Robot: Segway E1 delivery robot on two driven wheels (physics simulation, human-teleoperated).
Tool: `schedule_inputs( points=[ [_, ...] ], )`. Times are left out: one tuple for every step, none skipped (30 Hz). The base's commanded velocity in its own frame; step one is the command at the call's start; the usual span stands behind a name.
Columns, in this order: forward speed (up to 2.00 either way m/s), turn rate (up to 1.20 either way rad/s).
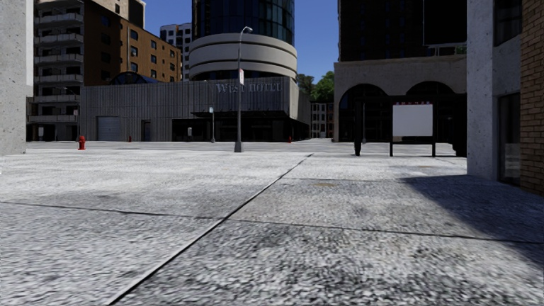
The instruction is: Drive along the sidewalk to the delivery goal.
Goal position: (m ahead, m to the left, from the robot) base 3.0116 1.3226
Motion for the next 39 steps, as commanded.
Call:
schedule_inputs(
  points=[
    [2.0,0.38],
    [2.0,0.38],
    [2.0,0.38],
    [2.0,0.38],
    [2.0,0.38],
    [2.0,0.38],
    [2.0,0.38],
    [2.0,0.38],
    [2.0,0.38],
    [2.0,0.38],
    [1.97,0.38],
    [1.88,0.38],
    [1.88,0.38],
    [1.83,0.38],
    [1.81,0.38],
    [1.78,0.38],
    [1.77,0.38],
    [1.77,0.38],
    [1.71,0.38],
    [1.67,0.38],
    [1.66,0.38],
    [1.66,0.38],
    [1.65,0.38],
    [1.65,0.38],
    [1.65,0.38],
    [1.64,0.38],
    [1.61,0.38],
    [1.61,0.38],
    [1.58,0.38],
    [1.55,0.38],
    [1.54,0.38],
    [1.54,0.38],
    [1.47,0.38],
    [1.43,0.38],
    [1.41,0.38],
    [1.4,0.38],
    [1.4,0.38],
    [1.4,0.38],
    [1.4,0.38]
  ],
)
